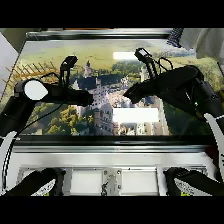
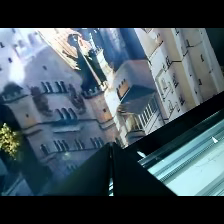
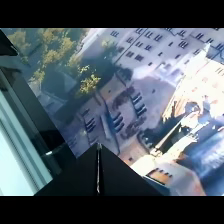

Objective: Fold the clothes and pants, and hang the long-sleeved shirts on hangers.

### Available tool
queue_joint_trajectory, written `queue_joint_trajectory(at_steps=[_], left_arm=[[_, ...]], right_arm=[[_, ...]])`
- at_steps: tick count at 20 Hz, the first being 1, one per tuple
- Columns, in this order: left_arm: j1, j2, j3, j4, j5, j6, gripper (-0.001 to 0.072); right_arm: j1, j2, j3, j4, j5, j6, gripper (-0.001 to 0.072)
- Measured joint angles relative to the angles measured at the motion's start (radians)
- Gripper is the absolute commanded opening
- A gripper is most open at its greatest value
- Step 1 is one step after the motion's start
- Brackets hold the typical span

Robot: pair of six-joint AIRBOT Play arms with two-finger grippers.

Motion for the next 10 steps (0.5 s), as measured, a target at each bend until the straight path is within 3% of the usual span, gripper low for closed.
queue_joint_trajectory(at_steps=[10], left_arm=[[-0.001, 0.0, -0.006, 0.0, 0.003, 0.001, 0.0011]], right_arm=[[0.003, 0.0, -0.002, 0.002, 0.003, -0.004, 0.0017]])
